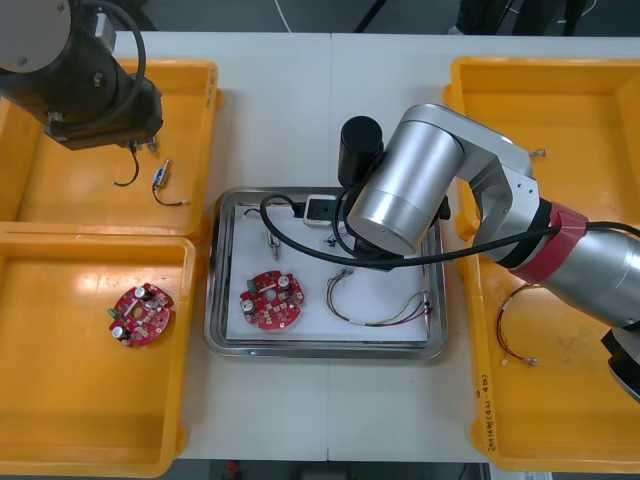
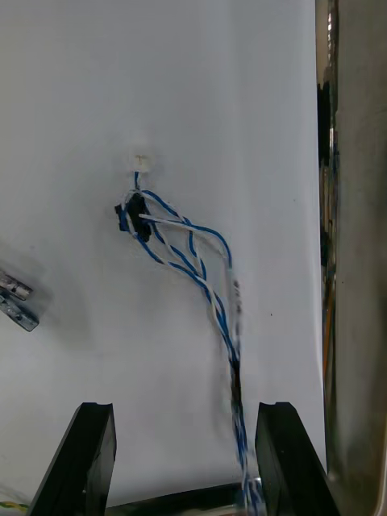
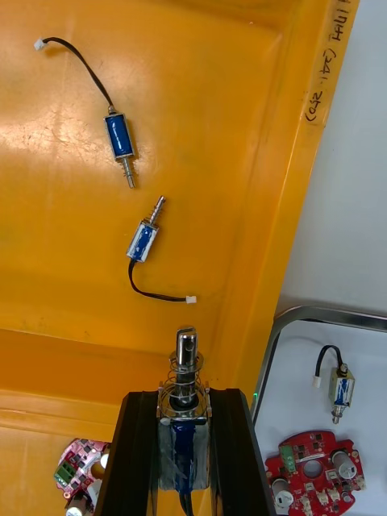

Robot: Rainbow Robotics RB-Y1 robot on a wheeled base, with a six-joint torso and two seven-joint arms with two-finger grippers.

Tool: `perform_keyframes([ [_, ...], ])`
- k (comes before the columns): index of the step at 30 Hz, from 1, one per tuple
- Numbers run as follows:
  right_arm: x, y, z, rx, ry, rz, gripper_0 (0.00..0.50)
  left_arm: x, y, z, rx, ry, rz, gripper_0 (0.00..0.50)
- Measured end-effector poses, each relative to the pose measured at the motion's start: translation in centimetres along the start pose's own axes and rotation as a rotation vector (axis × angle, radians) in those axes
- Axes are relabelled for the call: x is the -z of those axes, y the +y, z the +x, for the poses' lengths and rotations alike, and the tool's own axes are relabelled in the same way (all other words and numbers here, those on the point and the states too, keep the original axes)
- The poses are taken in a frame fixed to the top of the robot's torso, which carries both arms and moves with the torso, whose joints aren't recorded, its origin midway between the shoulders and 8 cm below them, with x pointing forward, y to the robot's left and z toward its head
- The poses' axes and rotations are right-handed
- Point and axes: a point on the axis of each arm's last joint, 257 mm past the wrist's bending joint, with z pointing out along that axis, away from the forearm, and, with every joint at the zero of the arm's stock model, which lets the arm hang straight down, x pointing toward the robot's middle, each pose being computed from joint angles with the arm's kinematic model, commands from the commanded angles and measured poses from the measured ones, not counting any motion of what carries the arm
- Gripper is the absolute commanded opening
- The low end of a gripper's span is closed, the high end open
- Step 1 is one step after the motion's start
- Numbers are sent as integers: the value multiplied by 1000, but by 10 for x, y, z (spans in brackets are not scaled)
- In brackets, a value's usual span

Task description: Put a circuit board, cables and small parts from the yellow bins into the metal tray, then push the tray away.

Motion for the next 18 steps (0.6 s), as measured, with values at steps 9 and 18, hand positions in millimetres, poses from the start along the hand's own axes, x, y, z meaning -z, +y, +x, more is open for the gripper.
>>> perform_keyframes([
  [9,0,2,-1,0,-3,-7,500,0,-1,0,-1,0,2,0],
  [18,8,8,10,-10,43,-45,500,0,-1,1,-2,1,4,2],
])
